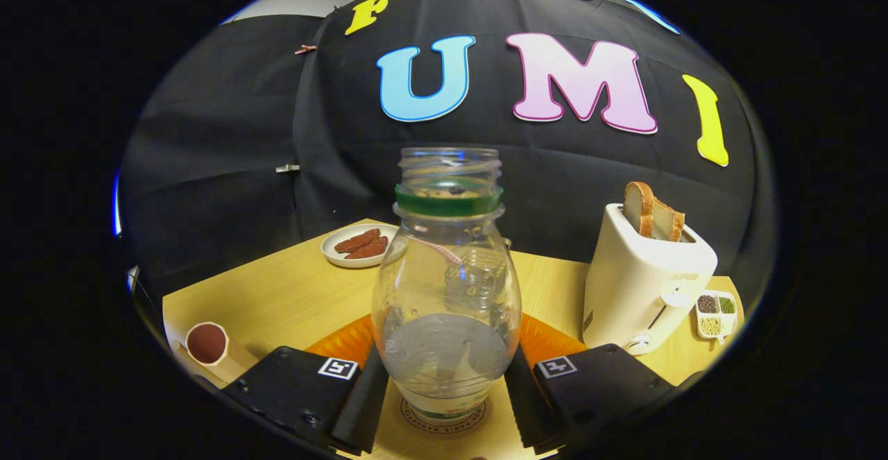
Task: Take the bottle from table, then pour the juice into the cup, finally place the bottle on the coaster
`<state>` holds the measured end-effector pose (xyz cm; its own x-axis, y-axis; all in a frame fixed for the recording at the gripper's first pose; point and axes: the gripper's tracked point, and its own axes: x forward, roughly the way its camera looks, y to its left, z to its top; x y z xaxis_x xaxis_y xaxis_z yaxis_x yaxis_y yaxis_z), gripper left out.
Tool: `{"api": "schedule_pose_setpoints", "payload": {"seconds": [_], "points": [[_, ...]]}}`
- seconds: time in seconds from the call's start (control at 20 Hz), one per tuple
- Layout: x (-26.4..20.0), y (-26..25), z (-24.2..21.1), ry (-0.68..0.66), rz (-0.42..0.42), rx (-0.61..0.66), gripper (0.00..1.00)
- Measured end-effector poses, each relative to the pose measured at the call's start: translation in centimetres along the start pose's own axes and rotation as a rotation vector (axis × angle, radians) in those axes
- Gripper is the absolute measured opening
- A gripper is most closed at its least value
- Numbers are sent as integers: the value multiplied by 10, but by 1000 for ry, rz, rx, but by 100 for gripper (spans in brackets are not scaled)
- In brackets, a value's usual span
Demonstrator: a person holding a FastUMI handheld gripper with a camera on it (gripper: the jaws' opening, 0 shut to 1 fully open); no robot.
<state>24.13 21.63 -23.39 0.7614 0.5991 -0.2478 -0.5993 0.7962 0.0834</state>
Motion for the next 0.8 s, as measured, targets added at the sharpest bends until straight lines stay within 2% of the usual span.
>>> {"api": "schedule_pose_setpoints", "payload": {"seconds": [0.65, 0.75, 0.8], "points": [[-1, -3, -1, -23, -36, -52, 83], [-4, -5, 3, -24, -47, -48, 97], [-5, -4, 3, -21, -47, -41, 100]]}}
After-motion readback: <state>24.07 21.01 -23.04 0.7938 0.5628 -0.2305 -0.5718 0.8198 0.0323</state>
